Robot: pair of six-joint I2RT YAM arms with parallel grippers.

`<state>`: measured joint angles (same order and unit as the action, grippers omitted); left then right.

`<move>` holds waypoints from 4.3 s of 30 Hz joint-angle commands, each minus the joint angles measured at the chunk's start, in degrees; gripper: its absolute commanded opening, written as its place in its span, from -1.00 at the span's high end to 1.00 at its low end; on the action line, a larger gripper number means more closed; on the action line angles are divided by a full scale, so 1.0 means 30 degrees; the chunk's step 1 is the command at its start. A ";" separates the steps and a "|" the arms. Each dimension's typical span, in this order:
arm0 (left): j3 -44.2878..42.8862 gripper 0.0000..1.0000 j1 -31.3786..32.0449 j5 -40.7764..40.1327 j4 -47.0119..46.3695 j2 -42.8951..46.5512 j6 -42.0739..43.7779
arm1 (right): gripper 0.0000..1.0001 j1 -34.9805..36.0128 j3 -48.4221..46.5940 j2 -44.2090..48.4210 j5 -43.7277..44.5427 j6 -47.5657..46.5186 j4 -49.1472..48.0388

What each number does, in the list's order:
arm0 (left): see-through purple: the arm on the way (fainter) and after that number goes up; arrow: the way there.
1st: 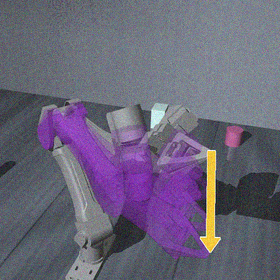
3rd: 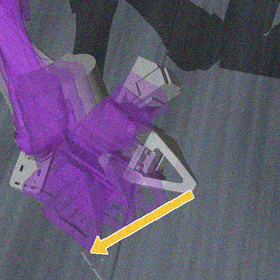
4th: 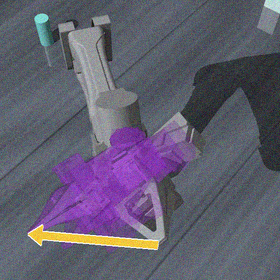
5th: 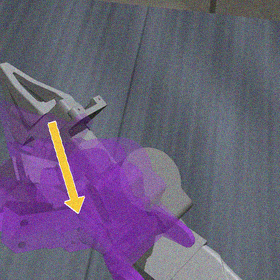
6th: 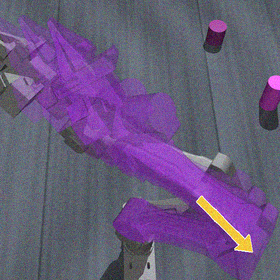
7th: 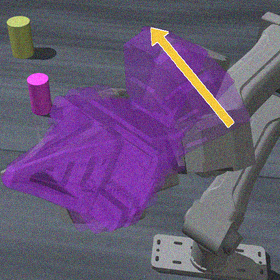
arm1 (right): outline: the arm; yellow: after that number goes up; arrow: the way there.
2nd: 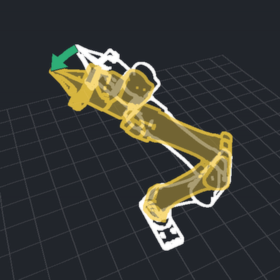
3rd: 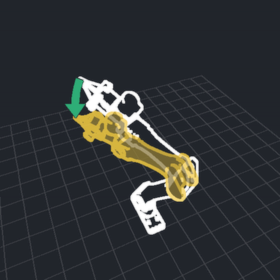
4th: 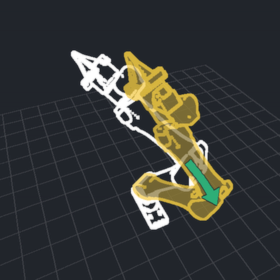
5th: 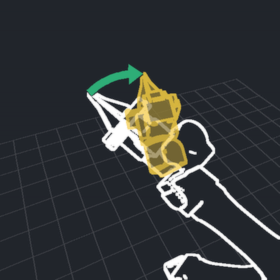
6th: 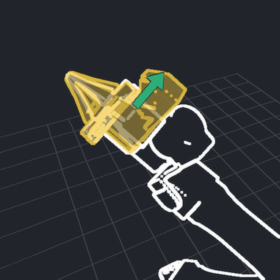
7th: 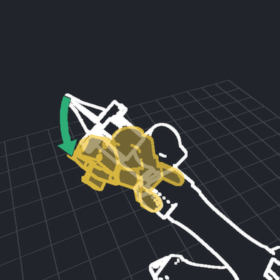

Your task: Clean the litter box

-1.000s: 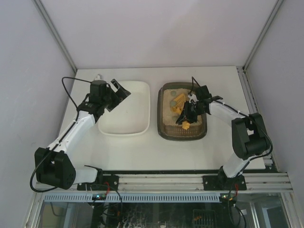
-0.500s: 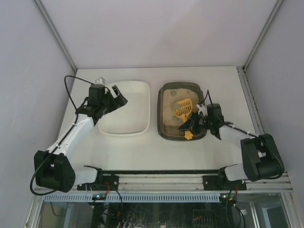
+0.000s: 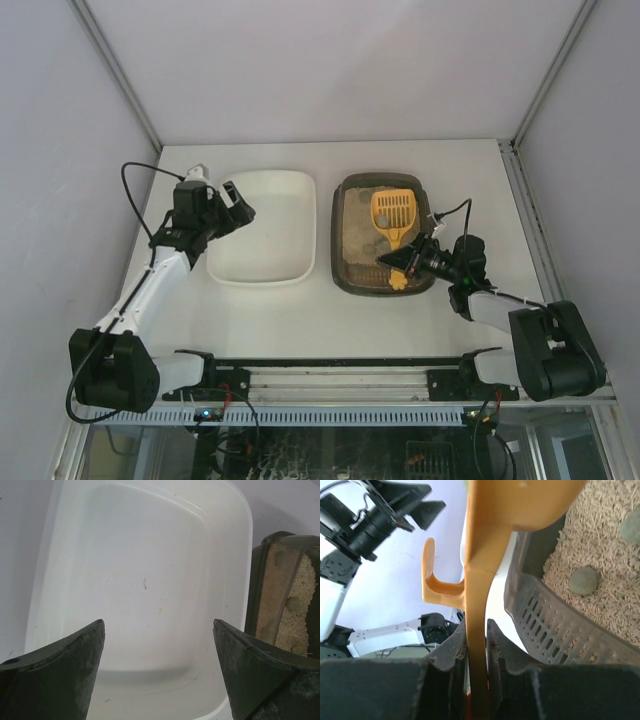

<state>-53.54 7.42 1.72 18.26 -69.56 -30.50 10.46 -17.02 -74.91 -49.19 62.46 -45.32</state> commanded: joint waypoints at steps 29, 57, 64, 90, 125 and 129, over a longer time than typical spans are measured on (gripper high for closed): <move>-0.8924 -0.99 -1.1919 1.3846 1.0623 -0.3158 1.1558 | 1.00 1.0440 -2.1761 -0.7580 1.3912 -1.2495 2.7944; -0.6730 -0.99 -1.0691 1.4139 0.9437 -0.2687 1.1114 | 1.00 1.4500 -2.7767 -0.9164 2.5147 -1.3092 3.4031; -0.6916 -0.99 -0.7743 1.3767 0.8413 -0.2450 0.9945 | 1.00 0.9466 -2.2426 -0.4790 2.1492 -1.0783 3.6308; -0.5976 -0.99 -0.6583 0.8858 0.6357 0.0745 0.3491 | 1.00 0.6360 -2.3895 -0.9768 2.2113 -1.0304 4.0529; -0.5971 -0.97 -0.6576 0.8624 0.6393 -0.0628 0.3380 | 1.00 0.3869 -2.1188 -1.1759 1.1183 -0.9818 3.2131; -0.5921 -0.97 -0.6579 0.8711 0.6393 -0.0690 0.3387 | 1.00 0.3001 -1.9957 -1.0392 1.0029 -0.9717 3.1104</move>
<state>-70.94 -12.53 26.76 38.24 -71.66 -20.40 21.52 -80.47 -109.32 -10.72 32.64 53.89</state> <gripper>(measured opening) 0.988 0.146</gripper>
